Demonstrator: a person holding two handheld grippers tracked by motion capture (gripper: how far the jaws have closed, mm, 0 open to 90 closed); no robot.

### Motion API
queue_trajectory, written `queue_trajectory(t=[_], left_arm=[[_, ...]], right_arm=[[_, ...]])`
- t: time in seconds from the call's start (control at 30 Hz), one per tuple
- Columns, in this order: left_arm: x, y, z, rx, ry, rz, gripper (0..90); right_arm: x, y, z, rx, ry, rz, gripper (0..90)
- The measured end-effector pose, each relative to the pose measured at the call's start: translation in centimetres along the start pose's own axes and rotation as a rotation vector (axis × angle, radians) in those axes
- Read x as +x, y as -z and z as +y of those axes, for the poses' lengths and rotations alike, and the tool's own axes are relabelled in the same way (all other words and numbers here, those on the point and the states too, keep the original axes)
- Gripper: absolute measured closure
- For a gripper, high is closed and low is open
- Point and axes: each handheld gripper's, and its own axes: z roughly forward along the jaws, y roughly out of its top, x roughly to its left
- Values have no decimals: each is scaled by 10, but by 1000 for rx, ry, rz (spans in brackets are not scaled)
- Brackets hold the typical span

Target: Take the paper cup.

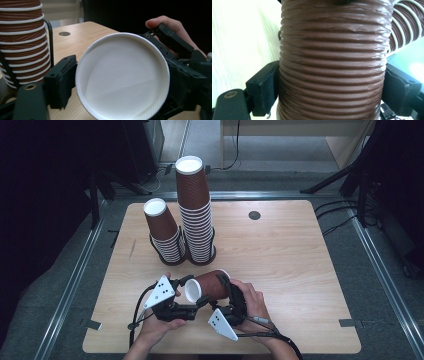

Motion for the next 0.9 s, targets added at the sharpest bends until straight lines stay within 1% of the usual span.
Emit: queue_trajectory(t=[0.13, 0.23, 0.4, 0.43, 0.5, 0.57, 0.63, 0.67, 0.7, 0.77, 0.8, 0.83, 0.9], left_arm=[[1, 0, 0, 6, 2, -6, 218], [4, 0, 0, 10, 17, -19, 224], [9, 2, -1, -7, 49, -41, 231], [9, 2, 0, -13, 52, -43, 233], [9, 4, 0, -22, 49, -40, 234], [10, 5, 0, -24, 45, -36, 235], [11, 6, 0, -28, 45, -34, 236], [12, 7, 0, -30, 43, -33, 236], [13, 7, 0, -33, 43, -32, 236], [14, 9, 1, -44, 47, -22, 236], [15, 9, 1, -46, 49, -21, 236], [15, 10, 1, -51, 52, -18, 236], [16, 11, 1, -55, 47, -10, 237]], right_arm=[[0, 0, 0, 4, 8, -5, 128], [1, 0, 0, 7, 7, 0, 123], [0, -2, 2, 13, 16, 11, 97], [0, -1, 3, 12, 9, 11, 92], [-1, -1, 3, 6, 6, 15, 72], [-1, 0, 2, 3, 4, 18, 32], [0, 1, 1, 8, -6, 26, 21], [-1, 1, 1, 6, -3, 28, 5], [-1, 1, 0, 2, 4, 25, 0], [-2, 3, 0, 1, 1, 31, 0], [-2, 3, 0, -1, 3, 25, 0], [-3, 4, -1, 2, -5, 23, 0], [-5, 4, -1, 2, -7, 12, 0]])
